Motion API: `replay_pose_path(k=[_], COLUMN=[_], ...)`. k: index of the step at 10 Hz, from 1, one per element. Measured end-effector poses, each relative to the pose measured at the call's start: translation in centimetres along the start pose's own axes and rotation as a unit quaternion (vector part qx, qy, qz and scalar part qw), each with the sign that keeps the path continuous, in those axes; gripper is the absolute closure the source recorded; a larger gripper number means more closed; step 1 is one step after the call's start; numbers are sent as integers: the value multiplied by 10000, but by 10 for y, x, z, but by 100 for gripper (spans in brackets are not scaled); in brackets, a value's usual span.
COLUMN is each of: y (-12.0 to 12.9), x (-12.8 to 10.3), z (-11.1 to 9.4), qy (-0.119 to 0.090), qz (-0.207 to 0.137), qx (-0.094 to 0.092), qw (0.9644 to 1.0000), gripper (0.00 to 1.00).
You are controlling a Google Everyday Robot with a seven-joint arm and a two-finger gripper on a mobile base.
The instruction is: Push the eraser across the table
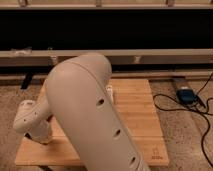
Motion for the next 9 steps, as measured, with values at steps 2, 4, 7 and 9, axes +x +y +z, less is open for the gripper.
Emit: replay_pose_path(k=[2,4,7,9], y=[9,17,17,11], x=[-13,-26,-35,-37], z=[1,1,-5,-24], qy=[-34,-70,-179,-341], qz=[-129,-256,-334,-355], qx=[-6,6,35,20], qw=[9999,9996,9993,9988], gripper=[100,100,100,100])
